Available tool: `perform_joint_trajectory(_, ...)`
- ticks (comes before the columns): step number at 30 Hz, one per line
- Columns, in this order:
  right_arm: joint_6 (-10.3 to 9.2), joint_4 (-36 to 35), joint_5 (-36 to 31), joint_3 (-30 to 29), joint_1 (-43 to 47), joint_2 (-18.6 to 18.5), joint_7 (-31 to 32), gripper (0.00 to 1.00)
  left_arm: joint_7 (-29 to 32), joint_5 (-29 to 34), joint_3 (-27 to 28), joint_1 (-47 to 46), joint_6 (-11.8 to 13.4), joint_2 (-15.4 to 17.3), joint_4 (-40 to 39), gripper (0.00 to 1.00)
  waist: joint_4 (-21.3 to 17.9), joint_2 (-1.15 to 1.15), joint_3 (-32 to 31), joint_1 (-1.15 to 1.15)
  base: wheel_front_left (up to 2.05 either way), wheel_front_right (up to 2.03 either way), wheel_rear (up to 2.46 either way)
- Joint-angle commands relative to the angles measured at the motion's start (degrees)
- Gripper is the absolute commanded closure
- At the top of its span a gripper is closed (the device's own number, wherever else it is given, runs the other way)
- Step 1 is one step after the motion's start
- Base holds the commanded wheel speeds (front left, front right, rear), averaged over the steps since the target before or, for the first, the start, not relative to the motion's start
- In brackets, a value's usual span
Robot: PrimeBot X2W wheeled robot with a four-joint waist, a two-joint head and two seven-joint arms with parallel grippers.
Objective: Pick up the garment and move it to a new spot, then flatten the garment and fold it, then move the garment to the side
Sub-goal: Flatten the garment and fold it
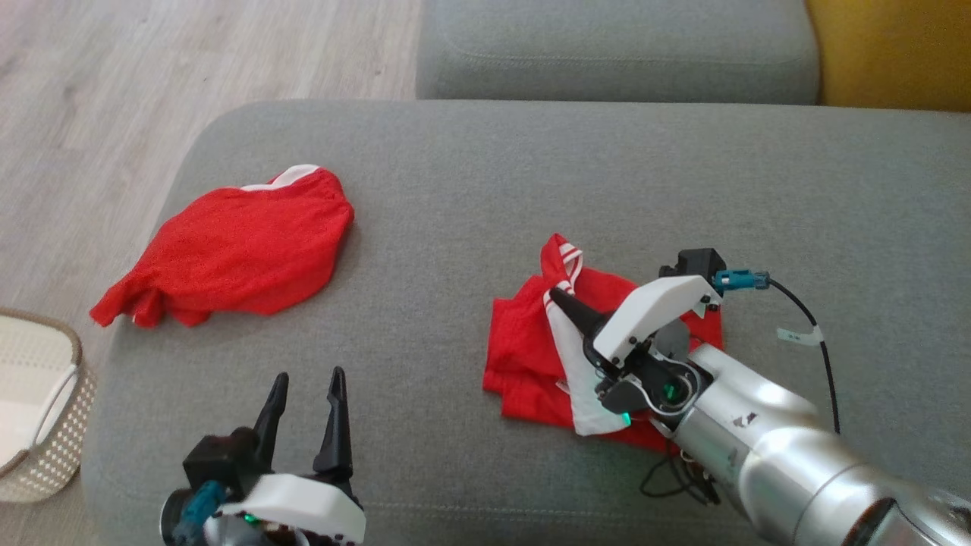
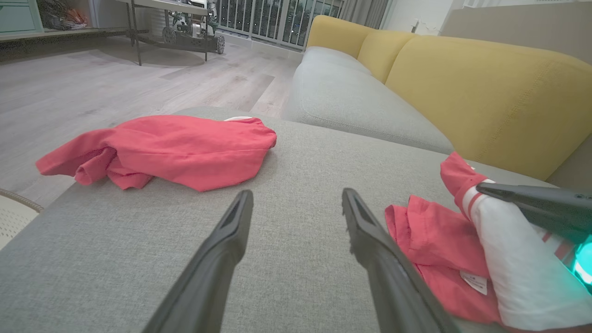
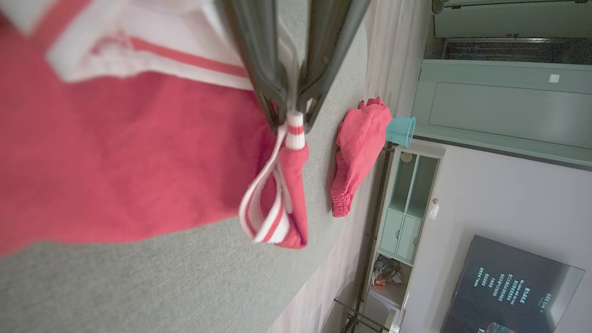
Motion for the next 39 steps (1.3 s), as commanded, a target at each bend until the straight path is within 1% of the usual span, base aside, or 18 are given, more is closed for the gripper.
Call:
perform_joint_trajectory(1,0.0,-0.98,1.78,1.38,-3.3,0.79,-1.28,1.0,-0.7,0.49,1.94,-3.56,-0.25,0.08,-1.56,0.0,0.58,0.0,0.59,0.0,0.0,0.0,0.0)
perform_joint_trajectory(2,0.0,-0.7,3.77,2.96,-3.69,0.79,-2.06,0.72,-0.7,0.51,1.89,-3.69,-0.28,0.08,-1.53,0.0,0.73,0.0,0.83,0.0,0.0,0.0,0.0)
perform_joint_trajectory(3,0.0,-0.49,5.67,4.53,-4.18,0.79,-2.91,0.0,-0.7,0.5,1.85,-3.79,-0.28,0.08,-1.5,0.0,0.85,0.0,1.05,0.0,0.0,0.0,0.0)
perform_joint_trajectory(7,0.0,-3.06,13.12,9.51,-6.41,0.79,-7.0,0.0,-0.7,0.29,1.89,-3.97,-0.3,0.08,-1.17,0.0,0.62,0.0,1.64,0.0,0.0,0.0,0.0)
perform_joint_trajectory(9,0.0,-4.0,16.89,12.29,-7.8,0.8,-9.23,0.0,-0.7,0.21,2.14,-3.89,-0.2,0.08,-1.04,0.0,-0.38,0.0,1.48,0.0,0.0,0.0,0.0)
perform_joint_trajectory(12,0.0,-3.44,17.25,13.57,-9.94,0.8,-11.61,0.0,-0.7,0.18,2.44,-3.86,-0.18,0.08,-1.06,0.0,-2.0,0.0,0.81,0.0,0.0,0.0,0.0)
perform_joint_trajectory(14,0.0,-1.94,13.19,13.93,-12.19,0.8,-13.54,0.0,-0.7,0.17,2.68,-3.67,-0.04,0.08,-1.28,0.0,-3.41,0.0,0.21,0.0,0.0,0.0,0.0)
perform_joint_trajectory(17,0.0,0.17,8.06,14.05,-13.94,0.8,-14.56,0.0,-0.7,0.13,3.04,-3.36,0.23,0.08,-1.81,0.0,-5.95,0.0,-0.52,0.0,0.0,0.0,0.0)
perform_joint_trajectory(21,0.0,6.62,-1.27,14.07,-17.57,0.8,-14.87,0.0,-0.7,0.05,3.53,-3.49,0.56,0.08,-2.75,0.0,-9.41,0.0,-0.56,0.0,0.0,0.0,0.0)
perform_joint_trajectory(24,0.0,10.59,-7.98,12.93,-20.49,0.71,-14.89,0.0,-0.7,-0.08,3.77,-3.94,0.8,0.08,-3.58,0.0,-11.55,0.0,-0.32,0.0,0.0,0.0,0.0)
perform_joint_trajectory(26,0.0,11.81,-13.12,11.22,-21.87,-0.38,-14.9,0.0,-0.7,-0.12,3.93,-4.28,0.96,0.08,-4.15,0.0,-12.81,0.0,-0.09,0.0,0.0,0.0,0.0)
perform_joint_trajectory(27,0.0,11.81,-13.12,11.22,-21.87,-0.38,-14.9,0.0,-0.7,-0.12,3.93,-4.28,0.96,0.08,-4.15,0.0,-12.81,0.0,-0.09,0.0,0.0,0.0,0.0)
perform_joint_trajectory(30,0.0,12.16,-23.12,8.1,-22.97,-3.3,-14.9,0.0,-0.7,-0.15,4.2,-4.78,1.21,0.08,-4.86,0.0,-14.45,0.0,0.33,0.0,0.0,0.0,0.0)
perform_joint_trajectory(33,0.0,9.22,-32.84,1.48,-21.31,-7.12,-14.91,0.0,-0.7,-0.16,4.56,-5.24,1.44,0.08,-5.48,0.0,-15.61,0.0,0.72,0.0,0.0,0.0,0.0)
perform_joint_trajectory(36,0.0,2.52,-44.99,-8.56,-15.87,-11.92,-14.91,0.0,-0.7,-0.07,4.97,-5.46,1.53,0.08,-6.11,0.0,-16.4,0.0,1.05,0.0,0.0,0.0,0.0)
perform_joint_trajectory(39,0.0,-7.58,-59.2,-22.54,-5.63,-15.33,-14.91,0.0,-0.7,0.13,5.22,-5.31,1.51,0.08,-6.49,0.0,-16.82,0.0,1.22,0.0,0.0,0.0,0.0)
